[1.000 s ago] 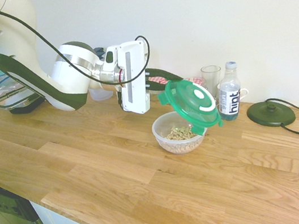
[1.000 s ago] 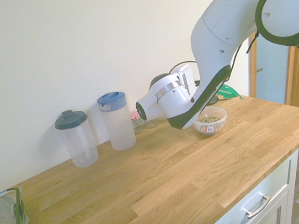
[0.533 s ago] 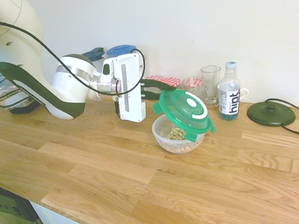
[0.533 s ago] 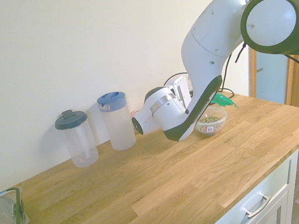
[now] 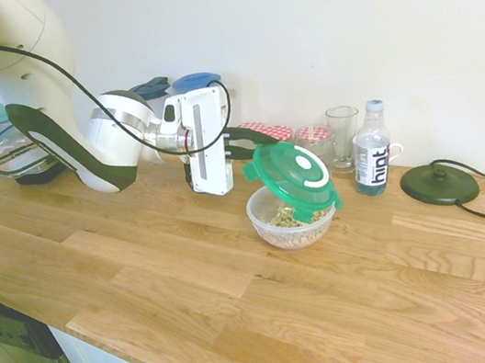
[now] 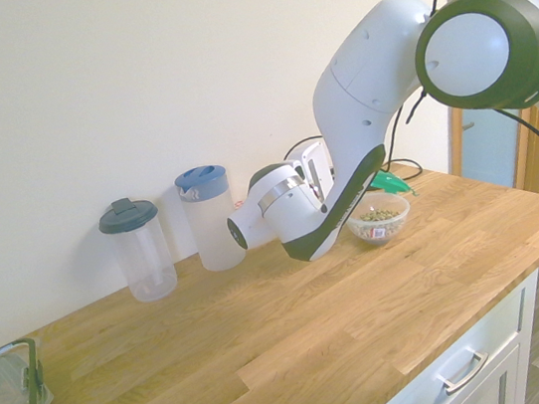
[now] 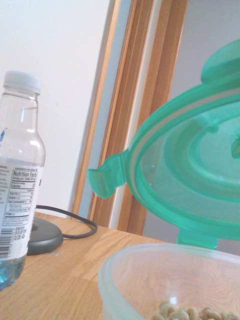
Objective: Cover the lid of food container
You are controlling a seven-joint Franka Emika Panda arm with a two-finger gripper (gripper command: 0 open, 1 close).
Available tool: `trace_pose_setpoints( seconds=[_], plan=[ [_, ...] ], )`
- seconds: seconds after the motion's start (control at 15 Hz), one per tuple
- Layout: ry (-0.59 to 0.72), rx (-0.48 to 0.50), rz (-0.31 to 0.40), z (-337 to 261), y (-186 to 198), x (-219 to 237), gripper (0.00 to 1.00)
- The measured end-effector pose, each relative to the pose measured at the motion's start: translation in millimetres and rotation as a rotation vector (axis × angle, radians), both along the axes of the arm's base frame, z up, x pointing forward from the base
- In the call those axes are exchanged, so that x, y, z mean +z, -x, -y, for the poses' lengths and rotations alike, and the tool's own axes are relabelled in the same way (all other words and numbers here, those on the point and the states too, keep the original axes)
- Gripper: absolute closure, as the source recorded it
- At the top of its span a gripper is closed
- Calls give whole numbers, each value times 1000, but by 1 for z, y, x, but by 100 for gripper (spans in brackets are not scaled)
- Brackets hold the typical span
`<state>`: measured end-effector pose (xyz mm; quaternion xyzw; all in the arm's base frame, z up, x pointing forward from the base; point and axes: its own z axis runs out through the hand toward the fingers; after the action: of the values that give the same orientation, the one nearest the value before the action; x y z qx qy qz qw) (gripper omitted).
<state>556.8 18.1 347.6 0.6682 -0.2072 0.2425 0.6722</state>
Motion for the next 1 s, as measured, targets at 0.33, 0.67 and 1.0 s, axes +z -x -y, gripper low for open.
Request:
trace_pose_setpoints(
  seconds=[0.33, 0.67, 1.0],
  plan=[
    [8, -10, -12, 1, 1, -6, 0],
    [5, -8, -13, -1, 1, -11, 0],
    [-21, 11, -15, -5, 0, -14, 0]
  ],
)
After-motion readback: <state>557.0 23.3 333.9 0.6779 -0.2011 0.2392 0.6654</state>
